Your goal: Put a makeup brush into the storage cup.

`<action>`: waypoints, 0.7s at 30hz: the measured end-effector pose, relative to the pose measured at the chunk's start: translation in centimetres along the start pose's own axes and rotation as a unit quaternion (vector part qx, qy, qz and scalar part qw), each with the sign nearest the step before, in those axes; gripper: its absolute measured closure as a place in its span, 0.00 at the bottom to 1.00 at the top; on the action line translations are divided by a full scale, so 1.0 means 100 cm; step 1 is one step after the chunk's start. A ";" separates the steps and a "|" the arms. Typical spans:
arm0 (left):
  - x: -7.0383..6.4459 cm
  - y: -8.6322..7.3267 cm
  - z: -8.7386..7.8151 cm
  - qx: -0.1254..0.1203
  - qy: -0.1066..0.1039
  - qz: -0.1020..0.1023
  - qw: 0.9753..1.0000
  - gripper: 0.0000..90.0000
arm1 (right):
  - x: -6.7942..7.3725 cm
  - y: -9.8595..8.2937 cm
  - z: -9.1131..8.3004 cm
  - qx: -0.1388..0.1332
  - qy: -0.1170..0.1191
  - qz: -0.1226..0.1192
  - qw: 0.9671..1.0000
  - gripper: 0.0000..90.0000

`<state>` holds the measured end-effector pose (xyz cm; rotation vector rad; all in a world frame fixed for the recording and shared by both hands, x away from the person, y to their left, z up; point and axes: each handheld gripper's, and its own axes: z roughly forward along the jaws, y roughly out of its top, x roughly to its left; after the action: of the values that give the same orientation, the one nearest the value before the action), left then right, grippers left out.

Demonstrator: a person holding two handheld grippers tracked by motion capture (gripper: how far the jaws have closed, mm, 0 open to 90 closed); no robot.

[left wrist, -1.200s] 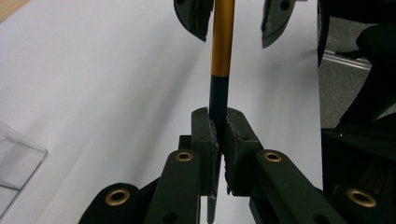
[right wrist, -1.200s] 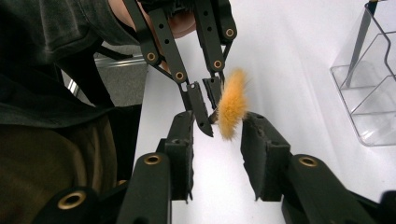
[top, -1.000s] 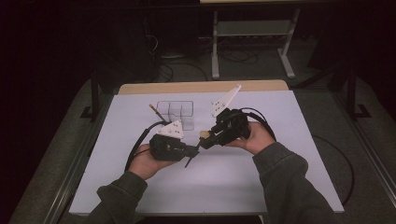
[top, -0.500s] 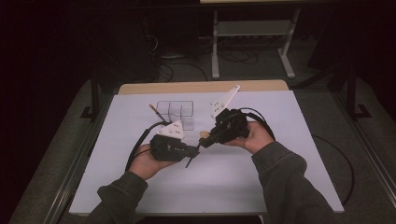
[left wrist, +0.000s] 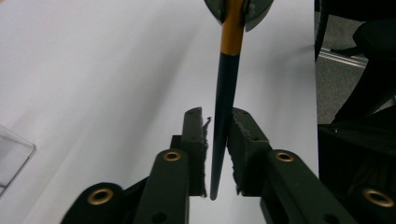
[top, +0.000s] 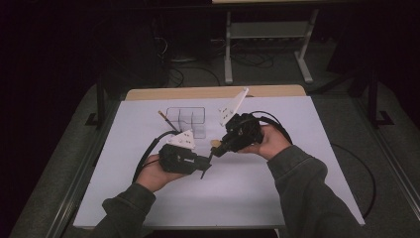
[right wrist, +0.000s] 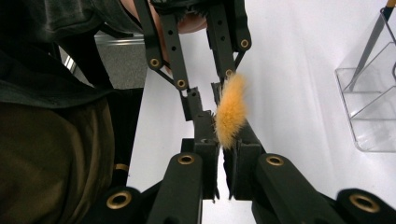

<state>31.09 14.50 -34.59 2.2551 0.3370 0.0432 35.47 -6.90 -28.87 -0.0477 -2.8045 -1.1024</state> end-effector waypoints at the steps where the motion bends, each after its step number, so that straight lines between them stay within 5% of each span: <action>1: 0.000 0.000 0.000 -0.002 -0.002 0.000 1.000 0.87 | 0.000 0.001 0.001 -0.005 0.000 -0.005 1.000 0.93; 15: 0.001 0.001 -0.002 -0.016 -0.010 -0.001 1.000 0.93 | 0.001 0.003 -0.002 -0.017 -0.006 -0.010 1.000 0.92; 21: 0.002 0.001 -0.005 -0.025 -0.009 -0.003 1.000 0.93 | 0.001 0.000 -0.002 -0.031 -0.009 0.009 0.999 0.86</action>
<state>31.22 14.85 -34.24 2.2047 0.3291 0.0290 35.37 -7.03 -28.69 -0.0903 -2.7790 -1.1899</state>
